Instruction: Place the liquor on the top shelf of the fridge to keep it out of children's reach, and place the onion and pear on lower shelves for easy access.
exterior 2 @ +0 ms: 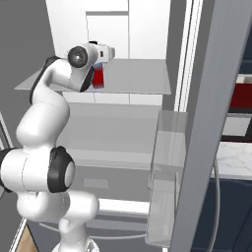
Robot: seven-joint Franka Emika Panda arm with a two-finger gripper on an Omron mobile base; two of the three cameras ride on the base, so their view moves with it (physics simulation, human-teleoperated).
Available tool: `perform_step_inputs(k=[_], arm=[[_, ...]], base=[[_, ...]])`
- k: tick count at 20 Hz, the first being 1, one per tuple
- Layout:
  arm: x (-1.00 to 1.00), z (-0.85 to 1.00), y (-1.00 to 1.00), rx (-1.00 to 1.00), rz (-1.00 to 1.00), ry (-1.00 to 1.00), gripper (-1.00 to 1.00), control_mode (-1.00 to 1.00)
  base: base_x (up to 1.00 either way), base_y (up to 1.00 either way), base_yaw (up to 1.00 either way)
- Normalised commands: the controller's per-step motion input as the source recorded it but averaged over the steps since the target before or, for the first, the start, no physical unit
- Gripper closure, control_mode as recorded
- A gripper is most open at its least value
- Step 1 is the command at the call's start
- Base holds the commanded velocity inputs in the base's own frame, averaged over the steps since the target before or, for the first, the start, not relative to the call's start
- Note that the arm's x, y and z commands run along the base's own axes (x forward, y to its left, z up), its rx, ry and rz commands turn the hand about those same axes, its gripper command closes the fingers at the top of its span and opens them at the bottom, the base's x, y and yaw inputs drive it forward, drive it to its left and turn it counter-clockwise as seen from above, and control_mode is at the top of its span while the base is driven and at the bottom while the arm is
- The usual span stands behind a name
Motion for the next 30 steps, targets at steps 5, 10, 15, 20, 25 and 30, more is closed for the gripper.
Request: perform_step_inputs(k=[5,10,15,20,25,30], arm=[[0.34,-0.23,0.0,0.01,0.01,-0.16,1.0,-1.0],[0.57,-0.03,0.0,0.03,0.0,-0.06,1.0,-1.0],[0.65,0.0,0.0,0.02,0.0,-0.01,1.0,-1.0],[0.54,0.0,0.0,0.0,0.0,0.0,-1.0,-1.0],[0.31,0.0,0.0,0.0,0.0,0.0,-1.0,-1.0],[0.03,0.02,0.0,0.0,0.0,0.09,-1.0,-1.0]], base=[[0.0,0.0,0.0],[0.0,0.0,0.0],[0.0,0.0,0.0],[0.0,0.0,0.0],[0.0,0.0,0.0],[0.0,0.0,0.0]])
